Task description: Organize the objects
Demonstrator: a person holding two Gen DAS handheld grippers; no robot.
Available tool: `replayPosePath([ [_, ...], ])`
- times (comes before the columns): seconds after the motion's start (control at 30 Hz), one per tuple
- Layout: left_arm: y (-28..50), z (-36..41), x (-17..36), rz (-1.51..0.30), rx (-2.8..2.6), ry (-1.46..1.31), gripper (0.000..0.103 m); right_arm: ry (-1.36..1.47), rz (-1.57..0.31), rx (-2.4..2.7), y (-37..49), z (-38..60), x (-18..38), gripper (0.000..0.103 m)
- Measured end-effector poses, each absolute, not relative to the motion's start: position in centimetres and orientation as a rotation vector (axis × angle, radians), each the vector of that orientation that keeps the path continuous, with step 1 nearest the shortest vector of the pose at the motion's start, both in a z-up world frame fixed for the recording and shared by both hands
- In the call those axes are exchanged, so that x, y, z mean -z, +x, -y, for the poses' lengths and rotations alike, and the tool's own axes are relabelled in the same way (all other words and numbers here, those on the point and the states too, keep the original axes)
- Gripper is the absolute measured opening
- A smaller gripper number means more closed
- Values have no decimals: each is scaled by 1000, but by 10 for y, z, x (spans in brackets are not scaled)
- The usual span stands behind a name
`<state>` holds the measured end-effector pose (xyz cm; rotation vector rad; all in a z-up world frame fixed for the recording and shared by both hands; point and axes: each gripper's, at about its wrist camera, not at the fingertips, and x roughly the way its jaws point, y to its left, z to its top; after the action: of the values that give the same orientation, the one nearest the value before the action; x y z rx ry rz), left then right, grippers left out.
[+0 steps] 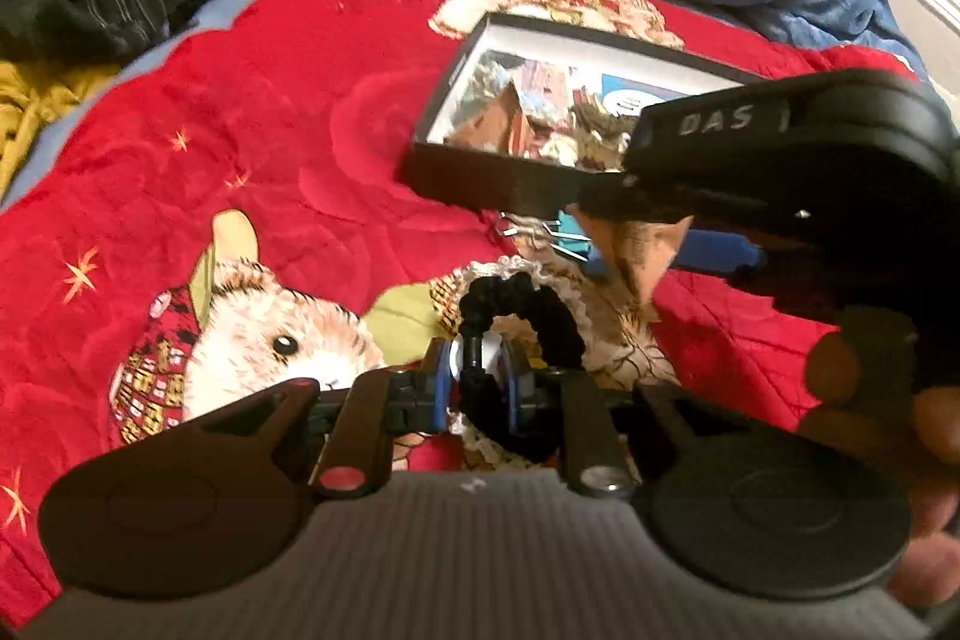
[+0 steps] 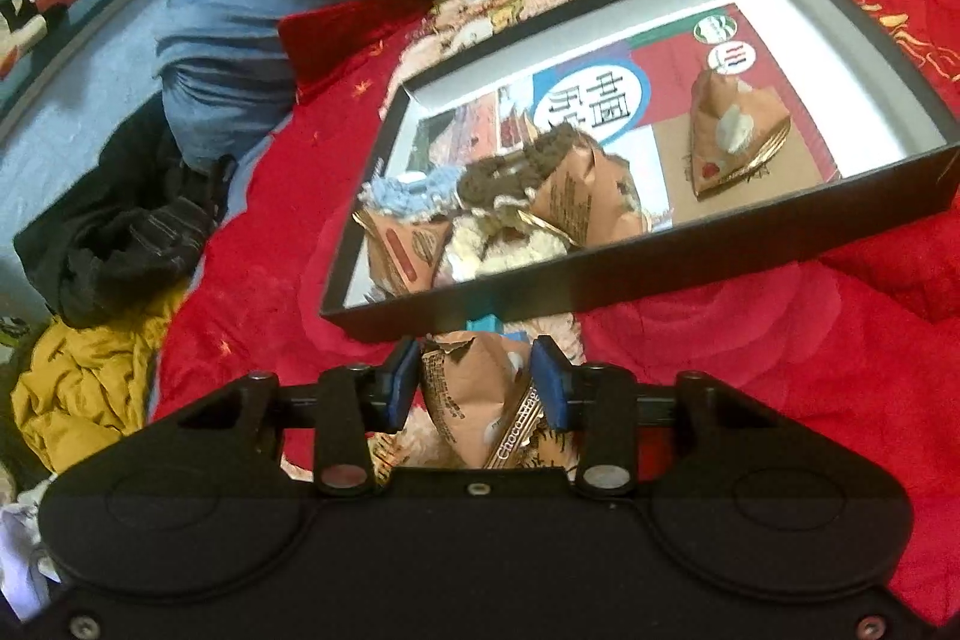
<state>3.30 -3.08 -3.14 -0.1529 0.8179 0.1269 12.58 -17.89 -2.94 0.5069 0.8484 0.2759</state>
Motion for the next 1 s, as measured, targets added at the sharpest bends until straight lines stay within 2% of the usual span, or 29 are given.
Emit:
replayPosePath([
  [0.37, 14, 52, 23, -721, -83, -55, 22, 596, -780, -247, 118, 207, 11, 36],
  [0.43, 14, 56, 23, -717, -72, -44, 21, 594, -768, -242, 118, 211, 8, 33],
  [0.67, 18, 56, 26, -708, -87, -38, 21, 625, -769, -251, 122, 215, 9, 31],
  [0.73, 20, 54, 25, -702, -99, -43, 21, 637, -772, -261, 121, 215, 10, 13],
  [0.93, 22, 46, 22, -702, -138, -64, 21, 636, -787, -260, 120, 213, 12, 13],
  [1.0, 23, 44, 23, -716, -150, -66, 22, 651, -813, -249, 122, 213, 18, 17],
])
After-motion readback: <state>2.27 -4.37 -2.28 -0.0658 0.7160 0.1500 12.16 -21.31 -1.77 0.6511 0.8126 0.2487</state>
